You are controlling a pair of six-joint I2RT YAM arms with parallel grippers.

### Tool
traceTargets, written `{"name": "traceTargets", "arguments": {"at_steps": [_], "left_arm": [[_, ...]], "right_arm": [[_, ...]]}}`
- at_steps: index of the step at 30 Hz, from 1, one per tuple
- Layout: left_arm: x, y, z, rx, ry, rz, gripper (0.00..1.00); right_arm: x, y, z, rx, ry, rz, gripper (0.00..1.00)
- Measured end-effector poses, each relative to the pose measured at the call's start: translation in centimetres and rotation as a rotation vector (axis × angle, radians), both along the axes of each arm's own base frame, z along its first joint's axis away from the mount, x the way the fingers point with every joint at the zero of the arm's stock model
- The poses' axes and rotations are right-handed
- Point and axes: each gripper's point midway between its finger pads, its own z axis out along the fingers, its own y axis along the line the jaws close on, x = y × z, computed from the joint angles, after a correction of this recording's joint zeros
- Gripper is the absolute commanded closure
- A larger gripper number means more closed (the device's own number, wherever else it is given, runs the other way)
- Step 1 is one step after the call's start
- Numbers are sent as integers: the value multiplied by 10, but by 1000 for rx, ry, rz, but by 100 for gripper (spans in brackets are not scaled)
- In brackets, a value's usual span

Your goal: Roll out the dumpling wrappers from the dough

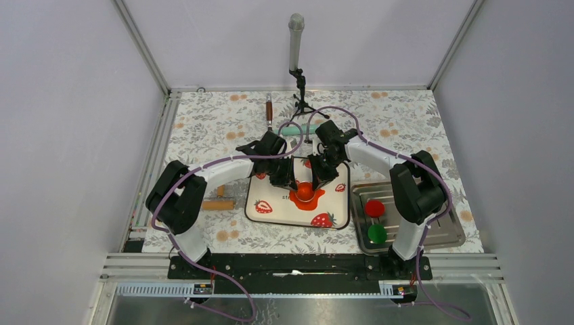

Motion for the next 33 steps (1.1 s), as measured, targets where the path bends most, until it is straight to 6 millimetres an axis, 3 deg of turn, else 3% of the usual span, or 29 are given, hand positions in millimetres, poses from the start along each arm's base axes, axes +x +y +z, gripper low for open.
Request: {"name": "traceTargets", "arguments": {"at_steps": [16, 33], "left_arm": [[-1, 2, -15, -10, -23, -3, 100], [1, 1, -26, -104, -156, -16, 100]], "right_arm": [[0, 2, -13, -10, 19, 1, 100], [1, 1, -23, 38, -14, -23, 100]]}}
